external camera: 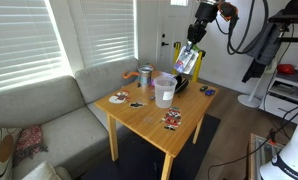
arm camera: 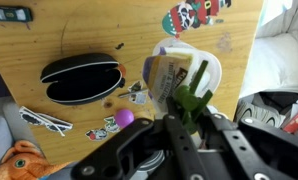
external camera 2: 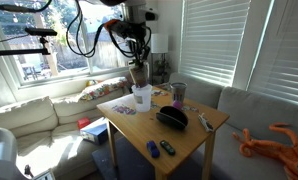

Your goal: Remove the sachets from the plastic cup and put them on the table

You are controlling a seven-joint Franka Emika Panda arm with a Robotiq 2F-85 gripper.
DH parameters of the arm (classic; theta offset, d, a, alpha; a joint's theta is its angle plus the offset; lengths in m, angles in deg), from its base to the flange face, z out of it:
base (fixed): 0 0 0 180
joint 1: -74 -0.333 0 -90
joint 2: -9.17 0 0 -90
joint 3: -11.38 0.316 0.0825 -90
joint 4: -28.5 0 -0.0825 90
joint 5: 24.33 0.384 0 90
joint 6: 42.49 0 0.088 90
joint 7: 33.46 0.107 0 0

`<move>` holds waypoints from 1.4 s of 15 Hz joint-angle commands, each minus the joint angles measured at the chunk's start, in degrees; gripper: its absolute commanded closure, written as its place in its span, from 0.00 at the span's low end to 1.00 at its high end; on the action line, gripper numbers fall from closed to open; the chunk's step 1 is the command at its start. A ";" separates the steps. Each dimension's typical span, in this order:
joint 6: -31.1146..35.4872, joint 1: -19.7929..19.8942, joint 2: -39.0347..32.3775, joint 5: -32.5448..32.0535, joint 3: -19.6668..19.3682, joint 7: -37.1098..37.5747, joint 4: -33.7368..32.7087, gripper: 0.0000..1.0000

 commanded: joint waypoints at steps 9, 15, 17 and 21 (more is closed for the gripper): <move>-2.81 0.67 0.28 -1.91 -2.57 -19.39 11.21 0.95; 7.13 1.14 -1.81 -5.91 -2.10 -18.85 18.83 0.95; 10.07 1.17 -2.42 -6.27 -2.09 -18.52 20.60 0.95; 12.86 1.30 -2.68 -6.57 -2.17 -18.33 21.88 0.72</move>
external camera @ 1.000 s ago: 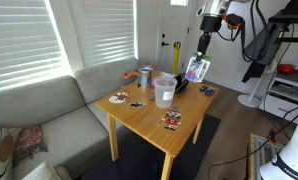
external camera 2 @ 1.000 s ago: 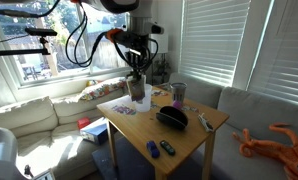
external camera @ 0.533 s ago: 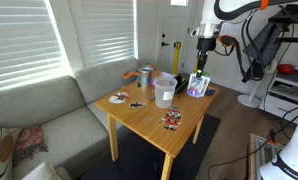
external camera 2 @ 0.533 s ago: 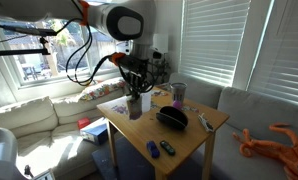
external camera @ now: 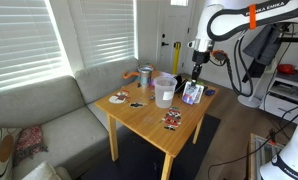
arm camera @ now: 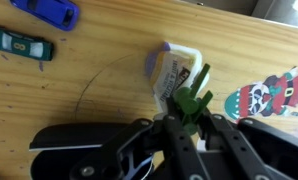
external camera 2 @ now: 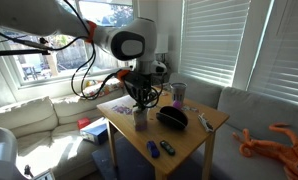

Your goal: Remove the sachets from the plastic cup and put them on the table

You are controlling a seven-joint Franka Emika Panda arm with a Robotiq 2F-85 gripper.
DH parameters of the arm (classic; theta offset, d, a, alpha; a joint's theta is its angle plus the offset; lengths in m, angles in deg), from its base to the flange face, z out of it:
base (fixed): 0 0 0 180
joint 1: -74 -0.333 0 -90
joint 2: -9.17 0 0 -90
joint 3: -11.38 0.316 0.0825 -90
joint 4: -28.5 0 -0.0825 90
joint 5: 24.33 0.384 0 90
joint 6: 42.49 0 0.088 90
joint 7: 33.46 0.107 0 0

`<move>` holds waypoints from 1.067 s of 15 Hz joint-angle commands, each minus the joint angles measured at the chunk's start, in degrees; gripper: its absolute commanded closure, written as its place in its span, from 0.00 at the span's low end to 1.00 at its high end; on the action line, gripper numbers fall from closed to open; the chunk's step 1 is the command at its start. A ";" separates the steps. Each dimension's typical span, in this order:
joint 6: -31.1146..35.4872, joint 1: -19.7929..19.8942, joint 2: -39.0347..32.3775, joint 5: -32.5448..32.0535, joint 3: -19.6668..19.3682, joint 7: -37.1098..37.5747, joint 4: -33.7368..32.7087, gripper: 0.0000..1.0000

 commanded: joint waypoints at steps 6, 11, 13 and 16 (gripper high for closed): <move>3.27 1.14 1.58 -1.30 -0.26 -0.92 3.43 0.20; 2.70 1.12 2.65 -0.69 -0.50 -1.22 3.32 0.00; 2.45 1.28 3.40 -1.08 -0.52 -0.80 2.99 0.00; 0.99 1.65 6.03 -1.61 -0.66 -0.32 1.48 0.00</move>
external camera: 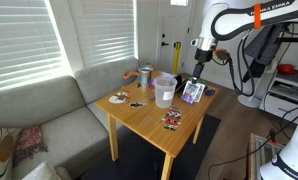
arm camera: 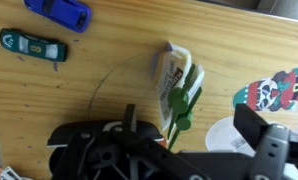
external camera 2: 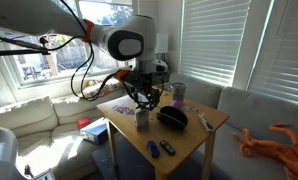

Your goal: Remove the sachets from the plastic cup and put them on the table

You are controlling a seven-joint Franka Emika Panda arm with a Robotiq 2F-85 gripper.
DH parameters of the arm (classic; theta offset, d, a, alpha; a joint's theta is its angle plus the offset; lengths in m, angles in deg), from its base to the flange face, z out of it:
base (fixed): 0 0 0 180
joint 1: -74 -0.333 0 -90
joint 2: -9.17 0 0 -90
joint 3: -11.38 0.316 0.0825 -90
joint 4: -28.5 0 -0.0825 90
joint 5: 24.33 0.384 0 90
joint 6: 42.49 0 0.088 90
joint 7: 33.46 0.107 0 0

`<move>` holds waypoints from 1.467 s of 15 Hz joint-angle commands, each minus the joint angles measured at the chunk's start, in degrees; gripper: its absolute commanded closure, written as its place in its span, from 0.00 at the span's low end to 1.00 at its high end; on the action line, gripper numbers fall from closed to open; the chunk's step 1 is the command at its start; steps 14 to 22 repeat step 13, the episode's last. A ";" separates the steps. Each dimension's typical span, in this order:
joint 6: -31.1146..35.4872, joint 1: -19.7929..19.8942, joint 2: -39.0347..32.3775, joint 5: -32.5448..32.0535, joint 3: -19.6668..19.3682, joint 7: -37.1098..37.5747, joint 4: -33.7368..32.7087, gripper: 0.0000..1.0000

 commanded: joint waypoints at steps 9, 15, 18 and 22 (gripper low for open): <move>-5.41 1.37 10.66 -0.12 -0.45 5.99 -7.68 0.00; -6.33 1.72 11.49 -0.05 -0.24 9.30 -9.44 0.00; -6.33 1.72 11.49 -0.05 -0.24 9.30 -9.44 0.00; -6.33 1.72 11.49 -0.05 -0.24 9.30 -9.44 0.00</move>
